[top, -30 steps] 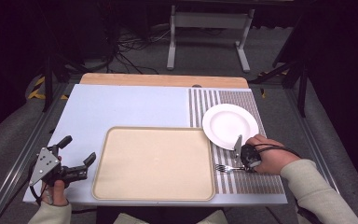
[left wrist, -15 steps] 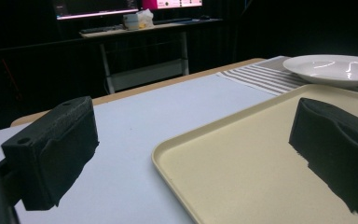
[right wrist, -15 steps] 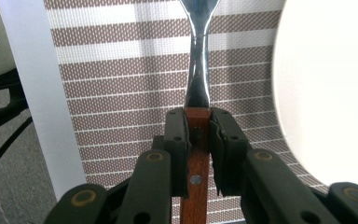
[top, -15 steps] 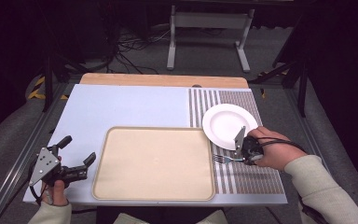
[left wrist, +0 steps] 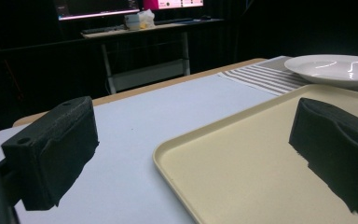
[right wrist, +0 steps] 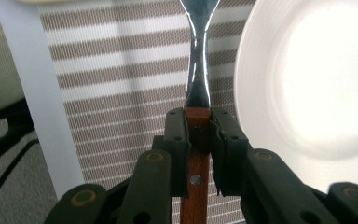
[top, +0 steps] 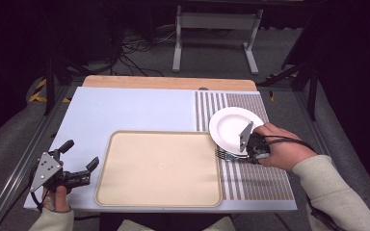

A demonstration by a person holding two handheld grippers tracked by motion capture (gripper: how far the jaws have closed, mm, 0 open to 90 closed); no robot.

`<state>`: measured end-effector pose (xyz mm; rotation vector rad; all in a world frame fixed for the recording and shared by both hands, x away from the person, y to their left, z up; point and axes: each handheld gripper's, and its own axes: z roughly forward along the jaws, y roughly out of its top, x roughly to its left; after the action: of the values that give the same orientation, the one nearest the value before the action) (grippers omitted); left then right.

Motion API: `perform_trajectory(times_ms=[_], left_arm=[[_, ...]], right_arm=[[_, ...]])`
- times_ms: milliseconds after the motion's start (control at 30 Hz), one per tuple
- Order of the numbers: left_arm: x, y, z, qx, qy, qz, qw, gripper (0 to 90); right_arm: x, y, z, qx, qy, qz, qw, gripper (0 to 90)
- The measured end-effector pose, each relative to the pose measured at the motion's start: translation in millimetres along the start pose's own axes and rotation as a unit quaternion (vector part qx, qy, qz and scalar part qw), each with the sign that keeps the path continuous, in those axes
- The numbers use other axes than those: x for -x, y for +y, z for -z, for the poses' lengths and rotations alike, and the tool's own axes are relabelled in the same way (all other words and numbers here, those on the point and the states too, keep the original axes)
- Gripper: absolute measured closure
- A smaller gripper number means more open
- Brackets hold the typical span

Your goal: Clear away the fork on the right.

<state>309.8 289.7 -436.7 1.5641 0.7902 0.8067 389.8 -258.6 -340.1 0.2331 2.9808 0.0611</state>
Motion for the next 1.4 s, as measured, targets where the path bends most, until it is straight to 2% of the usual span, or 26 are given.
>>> perform_trajectory(times_ms=[200,333,400,467,567,633,733,767,867,967,1100,1167,1300,1400], left_arm=[[-0.4,0.2,0.5,-0.001,0.002,-0.002,1.0,1.6],[-0.3,0.0,0.2,-0.001,0.002,0.0,1.0,1.6],[-0.4,0.2,0.4,0.0,0.003,-0.002,1.0,1.6],[-0.4,0.2,0.4,0.0,0.003,-0.002,1.0,1.6],[-0.4,0.2,0.4,0.0,0.004,-0.002,1.0,1.6],[-0.3,0.2,0.3,0.0,0.005,-0.002,1.0,1.6],[-0.3,0.2,0.2,0.0,0.005,-0.003,1.0,1.6],[-0.3,0.2,0.2,0.0,0.005,-0.003,1.0,1.6],[-0.5,0.4,0.5,0.0,0.005,-0.003,1.0,1.7],[-0.7,0.2,0.4,-0.001,0.004,-0.002,1.0,1.6],[-0.3,0.5,0.4,0.0,0.005,-0.003,1.0,1.6],[-0.2,0.5,0.4,0.0,0.005,-0.003,1.0,1.6],[-0.5,0.3,0.3,0.0,0.004,-0.002,1.0,1.6],[-0.4,0.3,0.1,-0.001,0.004,-0.002,1.0,1.6]], right_arm=[[2.0,15.3,5.4,0.03,-0.002,-0.03,0.9991,77.6],[3.0,26.6,8.4,0.056,0.004,-0.066,0.9963,77.7],[3.2,29.0,9.1,0.061,0.004,-0.072,0.9955,77.7],[3.6,34.7,10.6,0.077,0.012,-0.097,0.9922,77.7],[3.1,41.9,11.3,0.089,0.02,-0.119,0.9887,77.7],[2.0,46.6,10.9,0.097,0.021,-0.14,0.9851,77.7],[1.8,52.7,11.1,0.11,0.028,-0.176,0.9778,77.7],[1.8,52.7,11.1,0.11,0.028,-0.176,0.9778,77.7],[0.2,60.2,9.3,0.119,0.035,-0.215,0.9687,77.7],[-4.5,68.3,6.1,0.129,0.046,-0.251,0.9582,77.7],[-6.9,75.5,3.2,0.133,0.051,-0.284,0.9481,77.7],[-7.3,78.1,1.5,0.135,0.056,-0.303,0.9419,77.7],[-7.5,81.4,-1.8,0.139,0.066,-0.324,0.9333,77.7],[-7.4,83.9,-4.4,0.141,0.072,-0.344,0.9254,77.7]])
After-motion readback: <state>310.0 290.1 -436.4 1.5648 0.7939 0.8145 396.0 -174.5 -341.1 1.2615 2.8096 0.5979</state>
